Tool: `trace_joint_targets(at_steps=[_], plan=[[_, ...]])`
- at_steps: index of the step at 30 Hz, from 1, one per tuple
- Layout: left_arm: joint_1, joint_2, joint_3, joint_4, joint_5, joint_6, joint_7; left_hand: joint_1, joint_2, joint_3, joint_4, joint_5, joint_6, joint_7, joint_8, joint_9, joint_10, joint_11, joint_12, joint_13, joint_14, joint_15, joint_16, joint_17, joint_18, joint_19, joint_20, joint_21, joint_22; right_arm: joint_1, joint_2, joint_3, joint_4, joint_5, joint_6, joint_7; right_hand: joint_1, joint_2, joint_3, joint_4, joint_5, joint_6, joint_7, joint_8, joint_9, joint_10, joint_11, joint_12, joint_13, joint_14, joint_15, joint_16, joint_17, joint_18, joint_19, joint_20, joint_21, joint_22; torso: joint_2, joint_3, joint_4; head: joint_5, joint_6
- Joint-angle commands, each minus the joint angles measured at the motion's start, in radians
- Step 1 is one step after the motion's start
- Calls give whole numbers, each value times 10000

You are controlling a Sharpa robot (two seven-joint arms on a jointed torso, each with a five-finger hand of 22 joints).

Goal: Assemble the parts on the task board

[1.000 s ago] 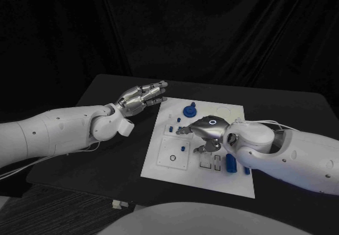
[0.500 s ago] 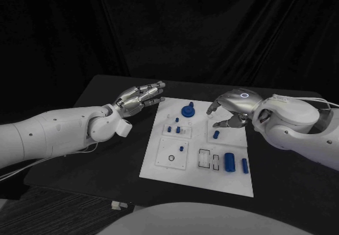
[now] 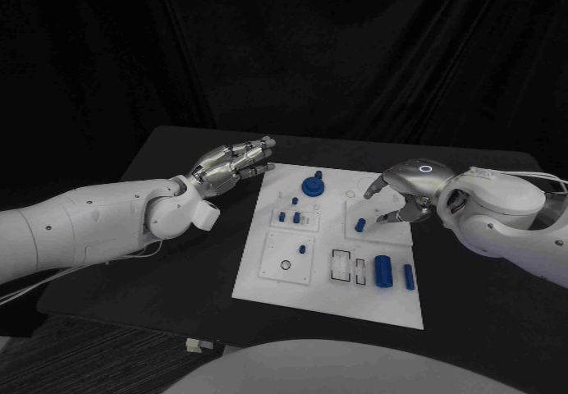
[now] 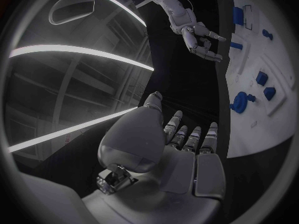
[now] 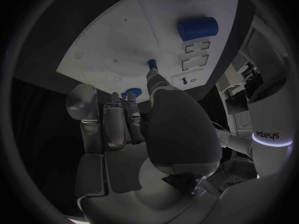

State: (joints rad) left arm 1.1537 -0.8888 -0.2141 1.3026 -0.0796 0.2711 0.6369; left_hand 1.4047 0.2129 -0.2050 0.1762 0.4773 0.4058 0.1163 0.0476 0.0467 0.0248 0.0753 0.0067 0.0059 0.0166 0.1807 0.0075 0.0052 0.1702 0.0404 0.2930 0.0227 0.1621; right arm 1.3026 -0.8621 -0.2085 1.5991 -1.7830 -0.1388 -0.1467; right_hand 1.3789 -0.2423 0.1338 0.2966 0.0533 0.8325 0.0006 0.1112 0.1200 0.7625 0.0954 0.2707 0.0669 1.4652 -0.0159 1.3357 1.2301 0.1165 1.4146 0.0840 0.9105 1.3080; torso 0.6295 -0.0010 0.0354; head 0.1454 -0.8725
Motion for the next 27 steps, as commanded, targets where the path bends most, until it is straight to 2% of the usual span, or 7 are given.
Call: trace_joint_targets(at_steps=[1, 4, 7, 11, 17, 21, 27], plan=[[-12, -5, 9, 21, 67, 6, 144, -12, 76, 32, -8, 59, 90, -7, 58, 15, 20, 60, 3, 11, -6, 68, 46, 16, 3, 56, 18, 48, 9, -140, 45, 7, -108, 253, 186, 338, 134, 186, 124, -35, -24, 55, 209, -67, -33, 290, 19, 82, 8, 136, -21, -71, -81, -65, -90, 12, 23, 1166, 0, 3, 2, -5, -1], [-13, -23, 9, 25, 67, -3, 137, -13, 97, 38, -3, 69, 125, -5, 64, 19, 29, 62, 6, 13, -5, 69, 48, 16, 1, 63, 18, 51, 19, -270, 109, 7, -228, 390, 133, 537, 270, 266, 192, -51, -21, 11, 362, -121, -72, 471, 41, 88, 4, 134, 1, -88, -107, -64, -101, 29, 10, 1164, -1, 3, 5, -14, -1], [-13, -38, 9, 34, 67, -7, 133, -17, 127, 45, 6, 84, 152, 4, 70, 22, 67, 77, 16, 23, -1, 69, 51, 18, -3, 72, 18, 53, 22, -400, 180, 7, -333, 461, 13, 725, 667, 525, 403, -158, 85, 24, 508, -166, -123, 866, -7, 98, 11, 116, -15, -140, -182, -53, -115, 39, -9, 1161, -3, 1, 4, -2, -1], [-13, -38, 8, 30, 67, -5, 121, -16, 134, 48, 7, 88, 168, 7, 73, 24, 80, 82, 19, 26, 1, 69, 53, 18, -4, 74, 17, 53, 23, -542, 290, 7, -450, 504, -199, 948, 985, 706, 551, -371, 489, 153, 669, -145, -136, 1195, -36, 45, 15, 115, -41, -155, -214, -54, -117, 24, -4, 1164, 2, 2, -2, 7, -1], [-14, -10, 8, 20, 67, 26, 92, -36, 192, 54, 42, 79, 217, 38, 84, 29, 116, 121, 28, 34, 8, 62, 60, 21, -13, 86, 17, 55, 20, -682, 478, 7, -586, 527, -421, 1259, 1147, 900, 728, -664, 1072, 372, 803, -88, -125, 1817, -89, 29, 54, 123, -66, -144, -220, -58, -108, -8, 43, 1175, 0, 0, 0, -28, -1], [-15, 1, 8, 12, 67, 40, 74, -40, 223, 58, 60, 79, 291, 64, 100, 37, 161, 154, 39, 45, 22, 56, 73, 26, -20, 95, 17, 57, 22, -731, 573, 7, -634, 532, -433, 1388, 1191, 934, 849, -766, 1292, 497, 850, -46, -105, 2085, -108, -14, 55, 121, -70, -146, -230, -61, -109, -16, 54, 1176, 1, 0, 3, -30, -1], [-18, 11, 8, 3, 67, 59, 44, -27, 248, 61, 68, 84, 428, 124, 137, 53, 247, 228, 59, 65, 43, 41, 92, 34, -33, 110, 16, 60, 22, -814, 698, 8, -701, 535, -349, 1475, 1215, 949, 1026, -839, 1388, 778, 910, 83, -17, 2374, -132, -77, 56, 119, -70, -142, -234, -65, -115, -16, 69, 1178, -3, -2, 2, -22, -1]])
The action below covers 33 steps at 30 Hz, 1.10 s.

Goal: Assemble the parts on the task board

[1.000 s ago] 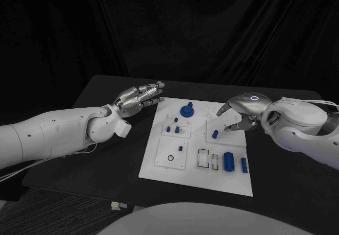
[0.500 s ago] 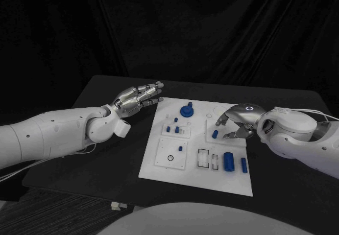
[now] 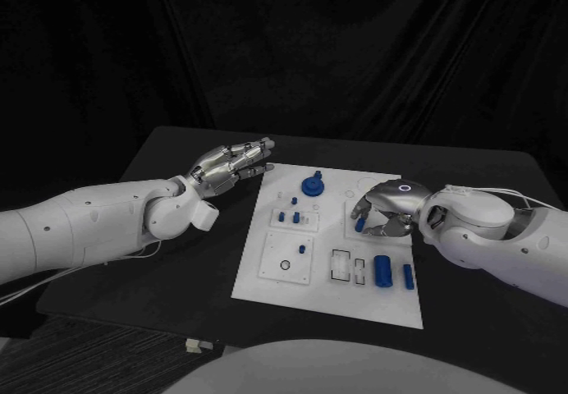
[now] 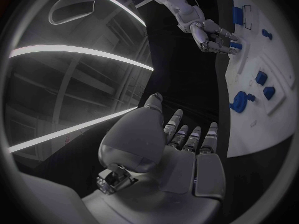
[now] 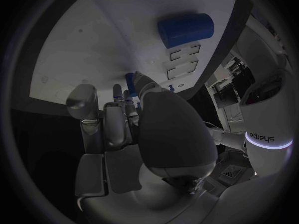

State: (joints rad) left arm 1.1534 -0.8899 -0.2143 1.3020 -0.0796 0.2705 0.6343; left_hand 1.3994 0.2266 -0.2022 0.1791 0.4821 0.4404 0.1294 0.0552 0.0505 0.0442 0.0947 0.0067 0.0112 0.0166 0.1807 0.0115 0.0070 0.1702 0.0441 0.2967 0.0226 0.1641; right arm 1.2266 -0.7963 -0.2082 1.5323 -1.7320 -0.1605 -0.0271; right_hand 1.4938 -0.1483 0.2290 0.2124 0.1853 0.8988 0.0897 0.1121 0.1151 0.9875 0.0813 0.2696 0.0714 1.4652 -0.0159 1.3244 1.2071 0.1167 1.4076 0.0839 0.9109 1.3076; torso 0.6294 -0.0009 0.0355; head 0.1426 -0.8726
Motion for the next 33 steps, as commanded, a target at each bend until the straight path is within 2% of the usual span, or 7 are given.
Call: trace_joint_targets(at_steps=[1, 5, 7, 12, 21, 26, 33], plan=[[-17, 22, 10, 8, 66, 68, 67, 26, 110, 33, 39, 36, 82, -8, 60, 15, 52, 34, 59, 11, 43, 42, 52, 16, -33, 73, -21, 60, 2, -64, 53, 4, -43, 25, -126, 289, 66, 9, 76, 2, 69, 119, 21, 76, 34, 126, 9, -67, 11, 120, -69, -29, -4, -68, -44, -15, 65, 1182, -2, -3, 2, 11, 0], [-25, 23, 10, 3, 66, 87, 46, 56, 125, 44, 29, 49, 184, 44, 97, 27, 168, 103, 90, 37, 61, 20, 70, 22, -44, 84, -21, 61, -5, -111, 122, 5, -103, 26, -106, 349, 82, 14, 229, -40, 87, 366, 63, 228, 127, 367, -23, -94, 19, 108, -53, -50, -40, -66, -55, -10, 56, 1178, -1, -2, 4, 18, 0], [-29, 21, 10, 0, 66, 90, 37, 93, 127, 54, 36, 60, 255, 122, 127, 34, 581, 229, 241, 131, 85, -68, 92, 31, -58, 105, -22, 63, -7, -121, 146, 5, -125, 26, -113, 368, 108, 31, 325, -76, 115, 549, 73, 352, 200, 490, -41, -109, 22, 100, -40, -59, -54, -66, -63, -2, 51, 1176, 0, -2, 4, 18, 0], [-37, 10, 10, 3, 66, 94, 30, 145, 130, 74, 44, 94, 346, 189, 161, 45, 658, 322, 315, 147, 139, -106, 139, 50, -73, 136, -23, 67, 9, -134, 178, 5, -152, 26, -225, 410, 379, 156, 666, -374, 357, 1368, 80, 920, 569, 869, -137, -104, 46, 26, -59, -186, -230, -34, -139, -8, -99, 1142, -6, -3, 4, 31, 0], [-46, -6, 10, 11, 66, 90, 21, 154, 136, 80, 53, 99, 365, 203, 170, 47, 686, 340, 340, 153, 152, -108, 151, 55, -78, 146, -22, 68, 14, -75, 29, 7, 44, 26, -994, 388, 574, 312, 964, -782, 336, 1899, 201, 1505, 1036, 1565, -293, 38, 132, -30, -90, -327, -415, -17, -207, -51, -184, 1120, -17, -4, -7, 90, 0], [-51, -16, 9, 15, 66, 79, 5, 161, 144, 87, 63, 110, 377, 213, 177, 48, 697, 355, 356, 155, 157, -113, 157, 56, -82, 152, -22, 68, 14, 235, -150, 8, 403, 26, -1285, 281, 624, 326, 1029, -901, 269, 1969, 215, 1611, 1146, 1736, -321, 56, 149, -66, -111, -429, -545, 2, -242, -66, -272, 1097, -14, -2, -2, 101, 0], [-56, -6, 9, -1, 66, 78, -19, 171, 157, 97, 73, 135, 389, 222, 184, 50, 707, 370, 375, 157, 161, -116, 162, 57, -88, 158, -22, 68, 12, 898, -355, 8, 1201, 26, -921, 6, 559, 298, 1065, -924, 191, 1838, 252, 1572, 1181, 1706, -271, -41, 121, -122, -79, -571, -723, 21, -307, -55, -434, 1057, -9, -7, 0, 102, 0]])
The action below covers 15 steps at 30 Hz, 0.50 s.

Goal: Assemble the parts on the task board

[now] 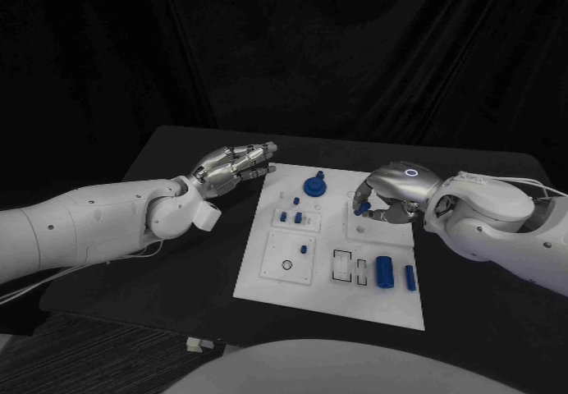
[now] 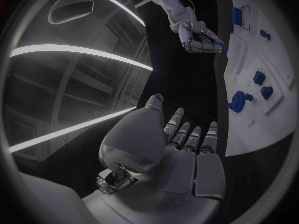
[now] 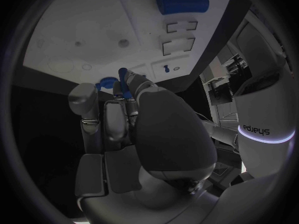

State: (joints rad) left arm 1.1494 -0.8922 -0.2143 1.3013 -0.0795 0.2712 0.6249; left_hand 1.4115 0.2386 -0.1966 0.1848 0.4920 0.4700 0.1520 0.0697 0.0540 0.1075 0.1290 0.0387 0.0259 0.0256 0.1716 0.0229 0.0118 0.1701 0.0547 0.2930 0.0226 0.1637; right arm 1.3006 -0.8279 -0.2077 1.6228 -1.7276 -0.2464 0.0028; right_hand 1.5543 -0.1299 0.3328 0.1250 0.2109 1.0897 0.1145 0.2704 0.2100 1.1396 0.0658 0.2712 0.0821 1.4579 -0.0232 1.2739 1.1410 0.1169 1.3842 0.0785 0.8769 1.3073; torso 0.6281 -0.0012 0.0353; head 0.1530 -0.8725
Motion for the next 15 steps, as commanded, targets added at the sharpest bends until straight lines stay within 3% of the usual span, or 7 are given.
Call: trace_joint_targets(at_steps=[1, 7, 15], plan=[[-16, 20, 9, 3, 66, 73, 73, 50, 38, 42, 17, 36, 93, -4, 40, 15, 75, 26, 55, 10, 71, -25, 47, 9, -87, 52, 15, 69, 16, 200, -40, 4, 377, -18, -8, -298, -49, 112, 34, -54, -71, -91, 7, -19, 235, 182, -112, -70, 11, -56, -3, -80, -78, 21, -80, 0, -105, 1057, 6, -5, 2, -6, -1], [-23, 68, 9, -23, 66, 97, 78, 62, 44, 50, 24, 57, 86, 6, 43, 13, 75, 43, 68, 10, 60, -38, 40, 5, -94, 35, 13, 57, -42, 380, 332, 4, 847, -18, 643, -121, -18, 81, 99, -126, -12, -195, 31, -71, 245, 184, -95, -131, -4, -46, 8, -69, -50, 9, -73, 9, -34, 1074, 17, -1, -3, -5, -1], [-32, 107, 9, -15, 66, 93, 100, 91, 27, 60, 54, 58, 91, 45, 61, 12, 65, 94, 119, 8, 19, -136, 20, -7, -126, -59, -12, 0, -253, 244, 1454, 4, 659, -18, 1550, -48, -27, 44, 210, -216, 55, -402, 105, -228, 233, 176, -37, -236, -25, -81, 53, -150, -145, 26, -139, 37, -164, 1047, 23, -2, 26, -18, -1]])
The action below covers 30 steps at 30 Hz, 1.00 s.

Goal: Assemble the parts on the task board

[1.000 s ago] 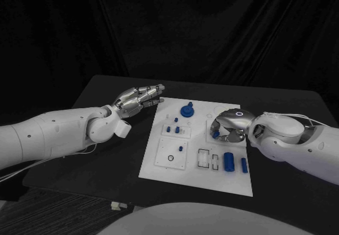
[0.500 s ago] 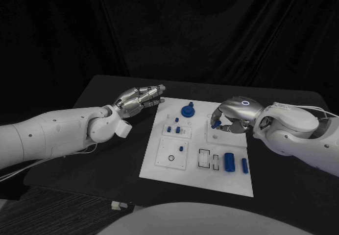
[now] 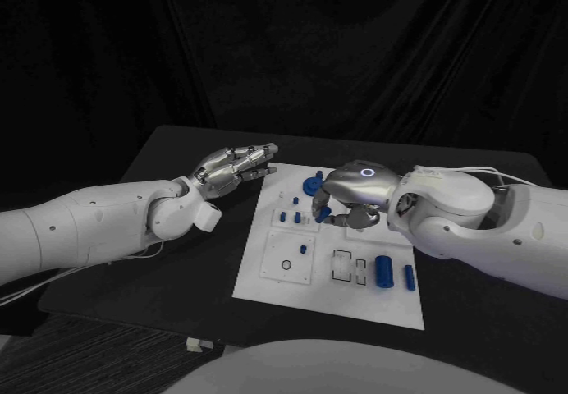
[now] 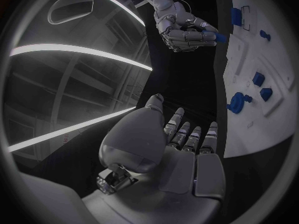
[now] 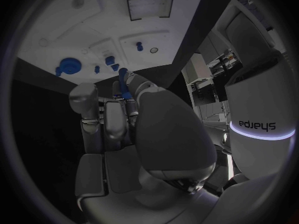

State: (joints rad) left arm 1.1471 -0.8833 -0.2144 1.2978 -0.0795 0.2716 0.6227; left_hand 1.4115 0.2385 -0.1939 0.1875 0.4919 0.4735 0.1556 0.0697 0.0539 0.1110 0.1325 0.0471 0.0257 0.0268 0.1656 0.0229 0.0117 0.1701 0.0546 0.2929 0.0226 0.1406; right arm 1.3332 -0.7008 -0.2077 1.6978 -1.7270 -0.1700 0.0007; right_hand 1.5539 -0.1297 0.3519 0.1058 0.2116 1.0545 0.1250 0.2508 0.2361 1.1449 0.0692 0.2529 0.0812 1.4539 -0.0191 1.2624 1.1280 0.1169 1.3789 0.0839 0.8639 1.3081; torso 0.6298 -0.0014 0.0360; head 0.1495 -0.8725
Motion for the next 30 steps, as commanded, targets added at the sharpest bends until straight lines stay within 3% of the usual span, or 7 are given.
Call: trace_joint_targets(at_steps=[1, 7, 14, 23, 30], plan=[[-10, 21, 10, 17, 65, 87, 121, 93, 25, 33, 31, 59, 57, 13, 63, 13, 29, 62, 42, 10, 1, -83, 17, -7, -126, -71, -18, -7, -49, -143, 397, 3, -189, -23, 866, -26, -22, 38, 38, -42, 63, -80, 10, -60, -30, 119, -62, -69, -20, -50, 20, -48, -31, 33, -108, -10, -86, 1029, 5, 0, 17, 38, -1], [-12, -15, 10, 42, 65, 80, 96, 95, 23, 33, 37, 58, 49, 17, 64, 12, 26, 66, 48, 9, 0, -89, 18, -6, -125, -74, -23, -10, -47, -503, 1239, 4, -630, -489, 1188, -16, -58, 5, 103, -106, 192, -140, 44, -143, -25, 94, -25, -147, -32, -88, 50, -104, -99, 60, -189, 14, -253, 993, 6, 0, 9, 89, -1], [-14, -51, 10, 43, 65, 100, 65, 96, 21, 33, 38, 58, 47, 18, 64, 12, 26, 67, 50, 9, 3, -88, 21, -5, -124, -62, -22, -4, -11, -921, 1867, 5, -988, -877, 1208, 103, -98, -15, 109, -111, 203, -163, 52, -171, -24, 83, -15, -173, -36, -99, 61, -113, -107, 61, -202, 23, -262, 991, 0, -4, -7, 119, -1], [-18, -85, 10, 79, 65, 129, 40, 98, 24, 36, 40, 60, 55, 18, 67, 13, 25, 69, 53, 9, 4, -86, 22, -4, -123, -55, -19, -1, 7, -1267, 2242, 5, -1194, -971, 1158, 103, -125, -38, 121, -127, 224, -201, 60, -209, -26, 84, -9, -193, -36, -106, 67, -118, -112, 61, -210, 31, -256, 991, -12, 2, -13, 165, -1], [-22, -97, 10, 85, 64, 133, 33, 99, 25, 36, 41, 60, 60, 18, 68, 13, 23, 70, 53, 9, 3, -85, 22, -5, -123, -49, -17, 2, 26, -1383, 2302, 5, -1244, -982, 1188, 39, -133, -45, 129, -135, 233, -216, 63, -226, -28, 81, -6, -204, -37, -109, 70, -122, -117, 63, -217, 34, -268, 989, -2, 3, -5, 158, -1]])
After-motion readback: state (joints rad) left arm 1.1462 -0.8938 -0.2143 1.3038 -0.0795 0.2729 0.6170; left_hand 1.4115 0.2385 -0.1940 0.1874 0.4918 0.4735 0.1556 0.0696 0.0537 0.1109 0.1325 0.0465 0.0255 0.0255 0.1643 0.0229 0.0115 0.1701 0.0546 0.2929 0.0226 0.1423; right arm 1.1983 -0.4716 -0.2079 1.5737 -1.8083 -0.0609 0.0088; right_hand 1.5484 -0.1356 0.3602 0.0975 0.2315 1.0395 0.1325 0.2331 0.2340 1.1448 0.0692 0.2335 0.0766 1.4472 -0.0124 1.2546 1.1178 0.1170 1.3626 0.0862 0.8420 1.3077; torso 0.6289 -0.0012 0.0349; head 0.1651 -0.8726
